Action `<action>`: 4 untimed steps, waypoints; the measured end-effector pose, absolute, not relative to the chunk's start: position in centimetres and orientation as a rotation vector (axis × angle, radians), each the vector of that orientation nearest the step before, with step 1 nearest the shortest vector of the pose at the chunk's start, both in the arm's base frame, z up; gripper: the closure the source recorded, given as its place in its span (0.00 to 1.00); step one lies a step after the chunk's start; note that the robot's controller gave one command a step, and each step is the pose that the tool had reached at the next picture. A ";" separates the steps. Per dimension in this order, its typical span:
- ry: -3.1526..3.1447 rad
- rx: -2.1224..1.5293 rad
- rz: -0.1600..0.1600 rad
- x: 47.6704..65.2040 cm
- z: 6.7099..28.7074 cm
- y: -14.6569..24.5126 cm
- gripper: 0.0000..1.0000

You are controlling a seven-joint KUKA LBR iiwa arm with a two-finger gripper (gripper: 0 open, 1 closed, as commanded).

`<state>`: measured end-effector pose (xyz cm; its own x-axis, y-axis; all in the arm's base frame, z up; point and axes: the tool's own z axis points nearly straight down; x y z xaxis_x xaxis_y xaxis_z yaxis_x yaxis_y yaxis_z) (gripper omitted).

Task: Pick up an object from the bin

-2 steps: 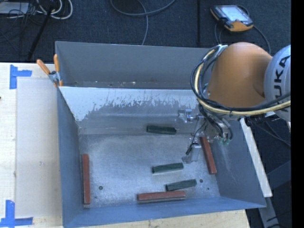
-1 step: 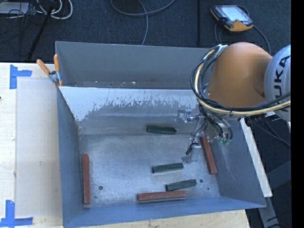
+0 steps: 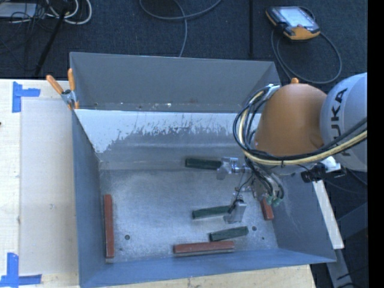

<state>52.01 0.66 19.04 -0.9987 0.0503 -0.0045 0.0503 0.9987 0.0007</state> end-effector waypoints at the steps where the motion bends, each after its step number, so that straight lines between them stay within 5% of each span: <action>1: 3.137 -0.105 0.001 51.5 12.6 -2.1 0.00; 2: 3.139 -0.119 0.000 54.2 8.8 -1.4 0.00; 3: 3.140 0.137 0.001 50.4 7.0 2.6 1.00; 4: 3.140 0.137 0.001 50.4 7.0 2.6 1.00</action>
Offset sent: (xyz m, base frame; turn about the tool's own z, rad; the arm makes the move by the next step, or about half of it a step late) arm 0.0325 -0.0132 -0.1130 -0.1046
